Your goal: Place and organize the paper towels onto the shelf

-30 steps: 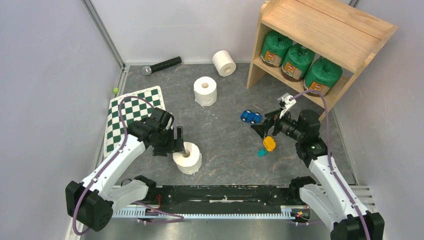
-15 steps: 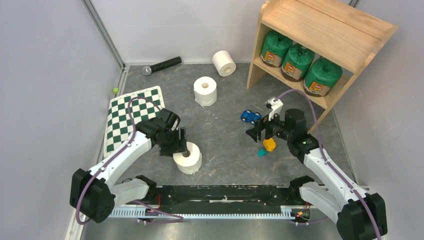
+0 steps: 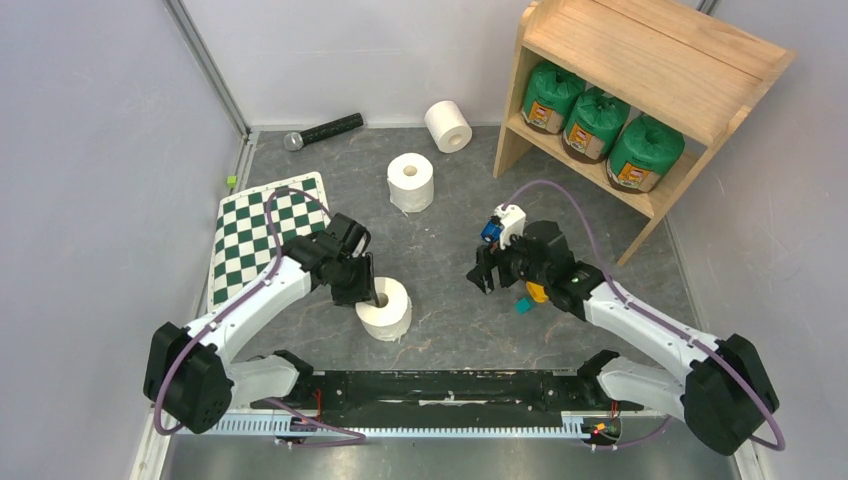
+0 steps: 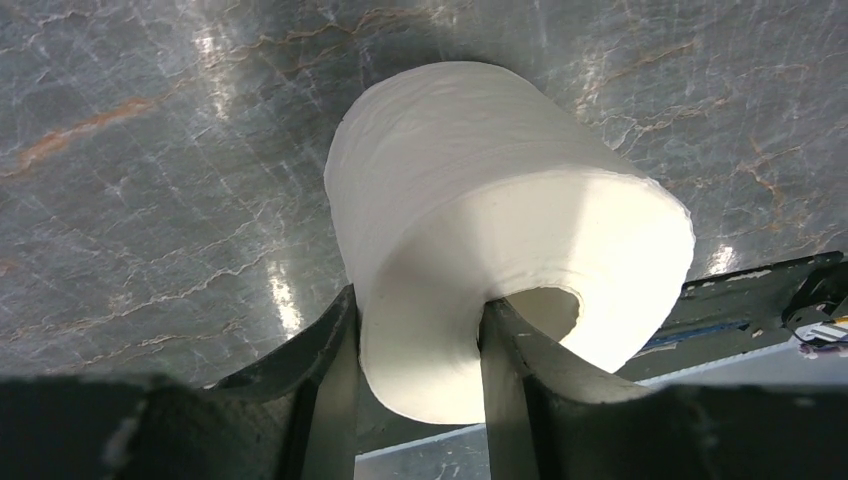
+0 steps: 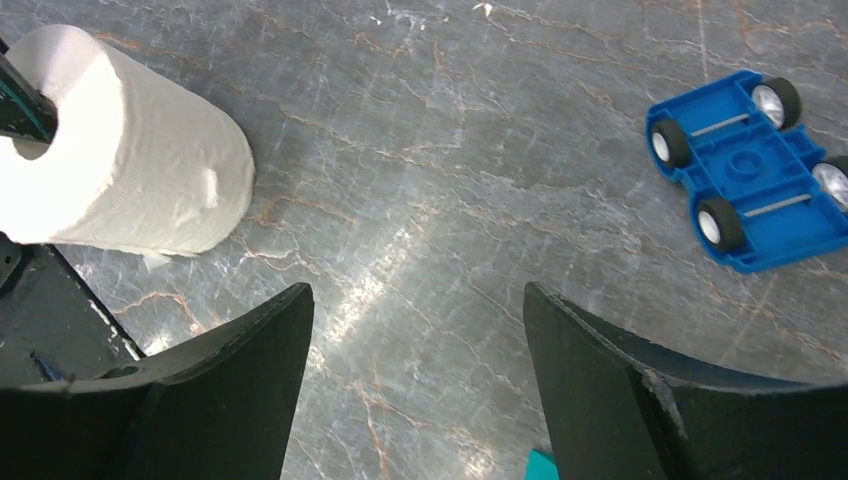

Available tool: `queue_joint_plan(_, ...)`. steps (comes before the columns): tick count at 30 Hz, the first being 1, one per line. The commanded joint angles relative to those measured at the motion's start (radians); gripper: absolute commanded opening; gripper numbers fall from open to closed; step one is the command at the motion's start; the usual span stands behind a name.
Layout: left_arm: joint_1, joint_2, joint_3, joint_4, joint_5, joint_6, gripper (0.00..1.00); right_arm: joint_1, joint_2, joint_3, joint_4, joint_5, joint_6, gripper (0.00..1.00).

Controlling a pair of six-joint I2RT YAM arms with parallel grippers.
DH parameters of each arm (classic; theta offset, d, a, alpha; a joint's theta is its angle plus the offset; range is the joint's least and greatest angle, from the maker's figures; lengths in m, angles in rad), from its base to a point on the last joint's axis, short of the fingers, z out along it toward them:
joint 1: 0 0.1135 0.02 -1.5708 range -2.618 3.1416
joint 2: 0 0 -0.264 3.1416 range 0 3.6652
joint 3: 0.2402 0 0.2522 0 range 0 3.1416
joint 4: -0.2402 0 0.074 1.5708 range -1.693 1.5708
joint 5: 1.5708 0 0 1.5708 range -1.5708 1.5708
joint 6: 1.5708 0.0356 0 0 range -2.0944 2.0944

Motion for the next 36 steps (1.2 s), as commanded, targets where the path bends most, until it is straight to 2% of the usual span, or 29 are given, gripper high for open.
queue_joint_plan(1, -0.024, 0.03, 0.077, 0.076, 0.005, -0.048, 0.11, 0.081, 0.057, 0.094, 0.053, 0.138, 0.049, 0.78)
queue_joint_plan(6, -0.048, 0.058, 0.16, 0.072, -0.04, -0.072, 0.02, 0.165, 0.134, 0.186, 0.033, 0.237, 0.096, 0.78)
queue_joint_plan(12, -0.1, 0.11, 0.268, 0.061, -0.133, -0.085, 0.02, 0.249, 0.235, 0.341, -0.025, 0.304, 0.135, 0.77)
queue_joint_plan(18, -0.12, 0.17, 0.348, 0.062, -0.191, -0.099, 0.02, 0.306, 0.262, 0.438, -0.043, 0.351, 0.119, 0.77)
queue_joint_plan(23, -0.119, 0.224, 0.441, 0.049, -0.188, -0.095, 0.02, 0.311, 0.238, 0.401, 0.006, 0.307, -0.015, 0.81)
queue_joint_plan(32, -0.119, 0.277, 0.595, -0.028, -0.173, -0.093, 0.02, 0.312, 0.021, 0.127, 0.31, 0.253, -0.268, 0.92)
queue_joint_plan(36, -0.12, 0.262, 0.601, -0.028, -0.179, -0.104, 0.02, 0.311, 0.018, 0.163, 0.311, 0.334, -0.267, 0.94)
